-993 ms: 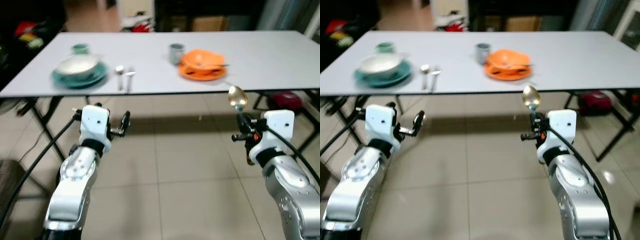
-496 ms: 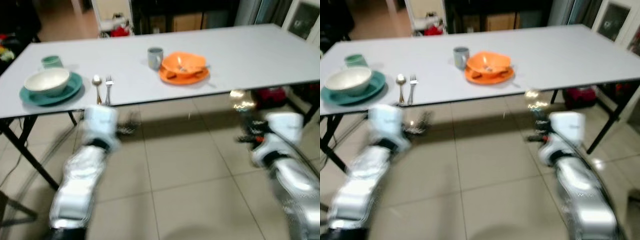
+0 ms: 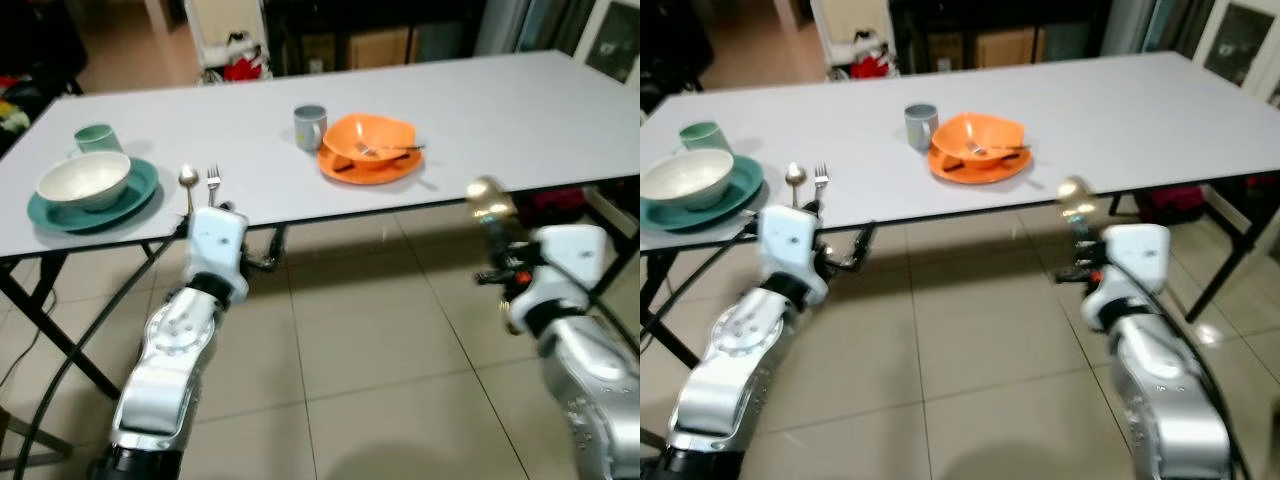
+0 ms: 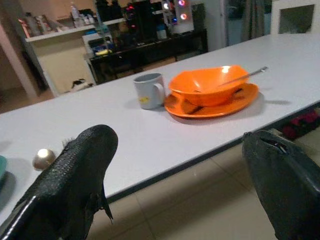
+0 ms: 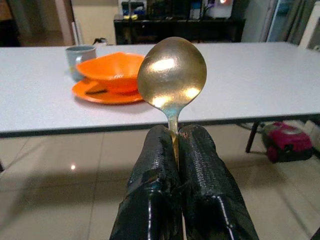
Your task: Setting the table
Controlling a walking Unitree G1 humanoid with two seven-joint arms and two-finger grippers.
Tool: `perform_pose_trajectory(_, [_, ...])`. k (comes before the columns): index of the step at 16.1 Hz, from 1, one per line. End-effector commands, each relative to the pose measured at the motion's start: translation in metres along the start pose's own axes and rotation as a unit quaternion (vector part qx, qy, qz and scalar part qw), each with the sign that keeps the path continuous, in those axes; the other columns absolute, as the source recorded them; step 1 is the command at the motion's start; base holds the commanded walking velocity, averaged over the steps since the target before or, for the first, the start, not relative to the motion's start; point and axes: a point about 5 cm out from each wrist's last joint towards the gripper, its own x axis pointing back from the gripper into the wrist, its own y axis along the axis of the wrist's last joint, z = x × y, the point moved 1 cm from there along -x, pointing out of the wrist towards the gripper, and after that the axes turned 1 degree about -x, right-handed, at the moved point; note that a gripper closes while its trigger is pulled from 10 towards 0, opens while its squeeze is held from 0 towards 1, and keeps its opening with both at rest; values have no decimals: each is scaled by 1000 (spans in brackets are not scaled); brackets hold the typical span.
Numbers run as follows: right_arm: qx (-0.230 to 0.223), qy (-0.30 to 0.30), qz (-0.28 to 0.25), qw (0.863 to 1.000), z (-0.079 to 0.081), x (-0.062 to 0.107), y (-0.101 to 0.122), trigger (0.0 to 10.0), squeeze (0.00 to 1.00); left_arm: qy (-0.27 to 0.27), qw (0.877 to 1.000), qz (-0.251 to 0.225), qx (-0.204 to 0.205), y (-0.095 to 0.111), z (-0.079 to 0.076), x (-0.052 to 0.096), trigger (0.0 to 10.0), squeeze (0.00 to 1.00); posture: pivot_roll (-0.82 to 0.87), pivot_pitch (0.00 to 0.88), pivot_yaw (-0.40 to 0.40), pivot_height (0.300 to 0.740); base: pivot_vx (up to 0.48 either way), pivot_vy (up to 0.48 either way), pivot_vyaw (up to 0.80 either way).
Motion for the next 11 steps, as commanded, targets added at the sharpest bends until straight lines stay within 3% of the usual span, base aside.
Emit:
perform_pose_trajectory(1, [-1, 12, -7, 1000, 7, -2, 3, 10000, 0, 17, 1000, 3, -9, 0, 11, 2, 10000, 0, -1, 0, 41, 740, 315, 0, 0])
perform_pose_trajectory(11, [-4, 11, 1, 1000, 5, -3, 2, 10000, 0, 14, 1000, 4, -11, -1, 8, 0, 10000, 0, -1, 0, 37, 740, 316, 0, 0])
